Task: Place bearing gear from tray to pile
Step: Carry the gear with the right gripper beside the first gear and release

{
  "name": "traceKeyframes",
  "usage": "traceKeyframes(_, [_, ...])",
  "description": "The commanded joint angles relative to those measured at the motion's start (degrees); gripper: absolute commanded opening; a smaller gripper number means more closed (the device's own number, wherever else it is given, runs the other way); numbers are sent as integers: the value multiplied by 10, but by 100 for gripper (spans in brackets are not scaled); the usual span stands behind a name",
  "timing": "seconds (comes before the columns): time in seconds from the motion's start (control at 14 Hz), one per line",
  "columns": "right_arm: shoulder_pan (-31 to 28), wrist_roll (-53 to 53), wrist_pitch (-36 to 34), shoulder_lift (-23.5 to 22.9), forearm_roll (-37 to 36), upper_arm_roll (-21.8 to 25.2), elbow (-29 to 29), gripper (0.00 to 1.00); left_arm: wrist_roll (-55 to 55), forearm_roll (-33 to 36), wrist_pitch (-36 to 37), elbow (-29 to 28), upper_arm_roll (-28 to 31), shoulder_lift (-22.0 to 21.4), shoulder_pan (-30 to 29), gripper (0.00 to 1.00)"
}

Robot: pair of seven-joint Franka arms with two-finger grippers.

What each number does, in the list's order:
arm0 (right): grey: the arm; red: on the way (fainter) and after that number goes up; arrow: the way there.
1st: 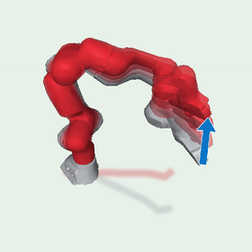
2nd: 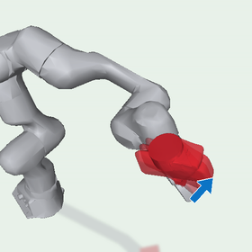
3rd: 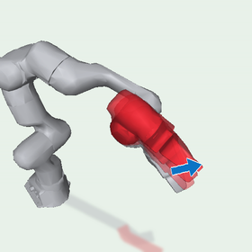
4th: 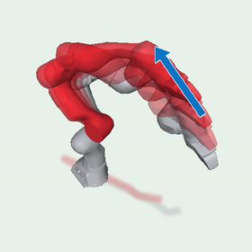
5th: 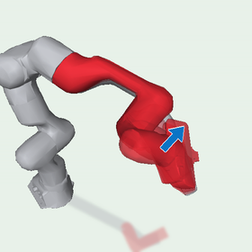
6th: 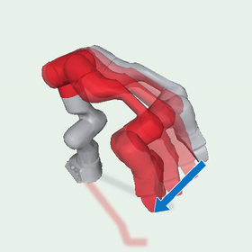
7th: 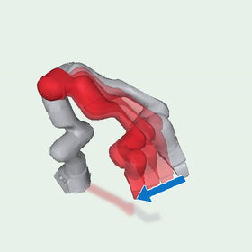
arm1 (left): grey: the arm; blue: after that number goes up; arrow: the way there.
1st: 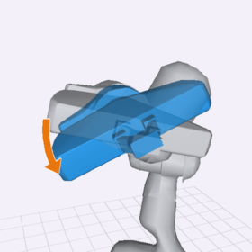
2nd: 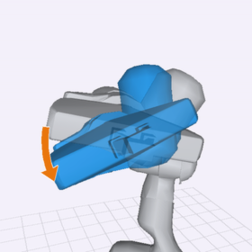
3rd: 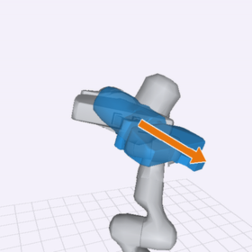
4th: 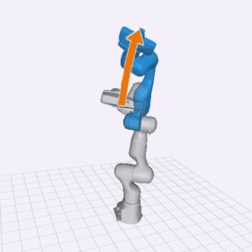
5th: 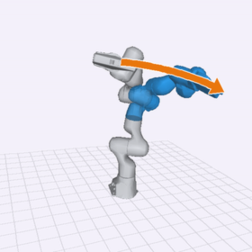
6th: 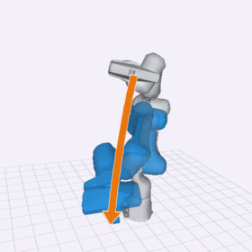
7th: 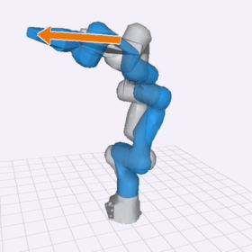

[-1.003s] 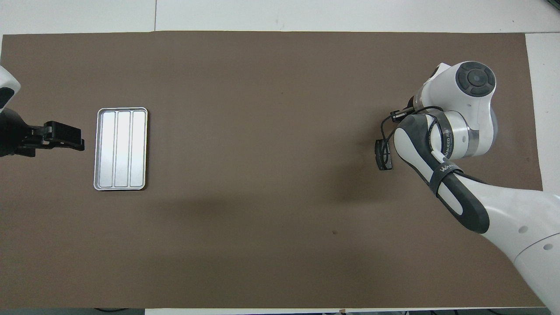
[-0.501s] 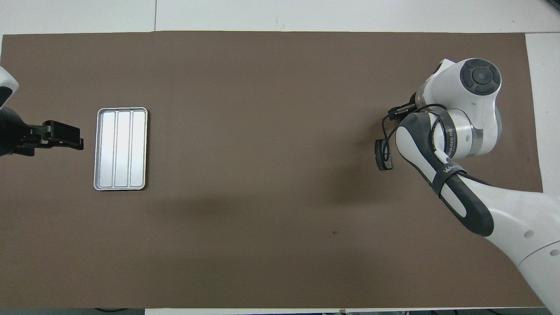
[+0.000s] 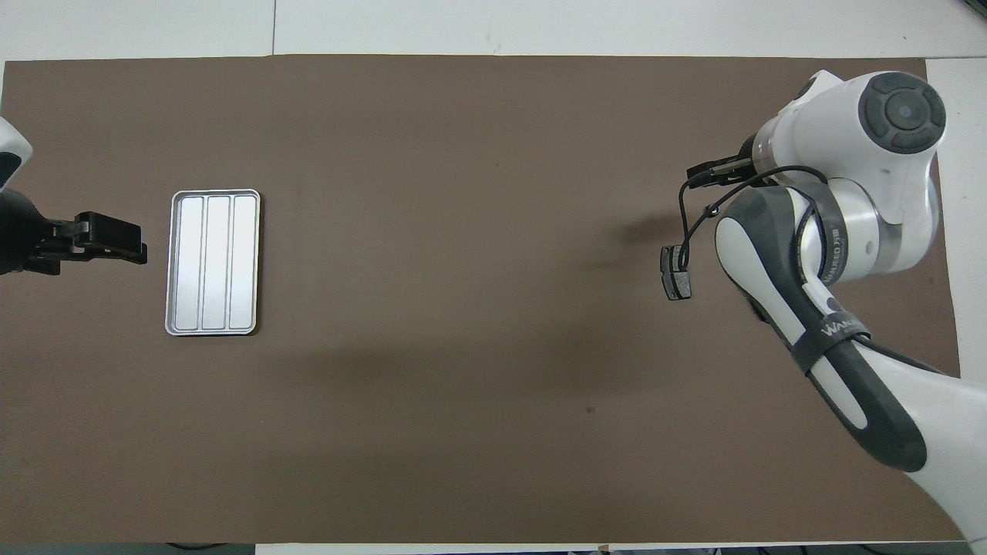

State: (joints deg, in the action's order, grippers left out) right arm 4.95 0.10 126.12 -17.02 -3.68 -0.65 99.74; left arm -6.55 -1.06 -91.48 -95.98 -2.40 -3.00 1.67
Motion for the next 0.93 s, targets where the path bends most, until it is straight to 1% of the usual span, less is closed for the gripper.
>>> traceKeyframes(0.0, [-4,-6,-105,65,8,-5,-32,100,7,8,-5,-3,-3,-8,-6,100])
traceKeyframes(0.07, [-4,-6,-148,80,8,-5,-53,100,7,8,-5,-3,-3,-9,-6,100])
traceKeyframes(0.14, [-4,-5,-177,92,7,-5,-71,100,7,8,-5,-2,-3,-9,-6,100])
traceKeyframes(0.36, [-12,0,-234,118,7,-2,-111,100,7,8,-5,-2,-3,-9,-7,100])
traceKeyframes(0.5, [-14,8,-273,142,8,0,-108,100,7,8,-5,-2,-2,-9,-9,100])
traceKeyframes(0.57, [-20,12,-300,146,10,1,-107,100,7,8,-5,-2,-2,-9,-9,100])
traceKeyframes(0.72, [-40,12,-336,161,24,2,-95,100,7,8,-6,-3,-2,-9,-9,100])
traceKeyframes(0.86, [-71,20,-324,186,52,2,-50,100,7,8,-6,-1,-2,-8,-9,100])
